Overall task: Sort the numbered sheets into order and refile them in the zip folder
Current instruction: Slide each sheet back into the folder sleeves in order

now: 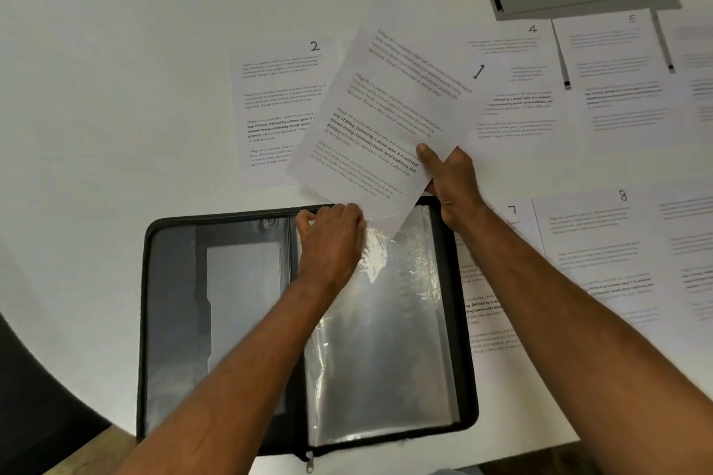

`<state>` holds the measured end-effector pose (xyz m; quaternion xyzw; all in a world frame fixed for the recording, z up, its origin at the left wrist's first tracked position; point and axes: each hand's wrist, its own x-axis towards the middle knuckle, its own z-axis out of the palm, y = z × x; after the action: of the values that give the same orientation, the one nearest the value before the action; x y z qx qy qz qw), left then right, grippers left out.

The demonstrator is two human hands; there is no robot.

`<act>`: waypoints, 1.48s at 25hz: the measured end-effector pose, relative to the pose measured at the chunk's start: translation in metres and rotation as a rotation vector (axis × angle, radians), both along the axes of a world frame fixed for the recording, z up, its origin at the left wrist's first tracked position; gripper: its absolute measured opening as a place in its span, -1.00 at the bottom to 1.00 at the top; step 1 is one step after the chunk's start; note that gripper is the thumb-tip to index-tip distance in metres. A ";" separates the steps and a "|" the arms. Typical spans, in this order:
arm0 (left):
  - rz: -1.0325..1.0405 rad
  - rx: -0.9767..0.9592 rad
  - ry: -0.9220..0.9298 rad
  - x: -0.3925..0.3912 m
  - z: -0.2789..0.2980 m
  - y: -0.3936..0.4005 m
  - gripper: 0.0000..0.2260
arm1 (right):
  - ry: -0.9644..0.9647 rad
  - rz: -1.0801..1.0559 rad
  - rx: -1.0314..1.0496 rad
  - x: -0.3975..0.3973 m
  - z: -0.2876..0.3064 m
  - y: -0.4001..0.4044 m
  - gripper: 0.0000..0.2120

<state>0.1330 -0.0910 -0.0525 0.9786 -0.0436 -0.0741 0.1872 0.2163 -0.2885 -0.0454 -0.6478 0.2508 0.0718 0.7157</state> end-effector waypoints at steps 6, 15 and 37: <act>0.009 0.050 0.018 0.007 0.005 -0.005 -0.87 | -0.006 0.169 -0.096 0.005 -0.002 -0.008 -0.73; 0.044 -0.144 0.093 0.012 0.004 0.001 -0.91 | 0.029 0.368 -0.119 0.013 -0.009 -0.022 -0.69; 0.348 -0.352 0.229 0.040 -0.012 0.072 -0.83 | 0.089 0.550 -0.157 0.034 -0.002 -0.029 -0.70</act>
<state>0.1732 -0.0187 -0.0647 0.9089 0.1346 -0.1424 0.3681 0.2501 -0.3178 -0.0470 -0.7413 0.1015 0.2719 0.6052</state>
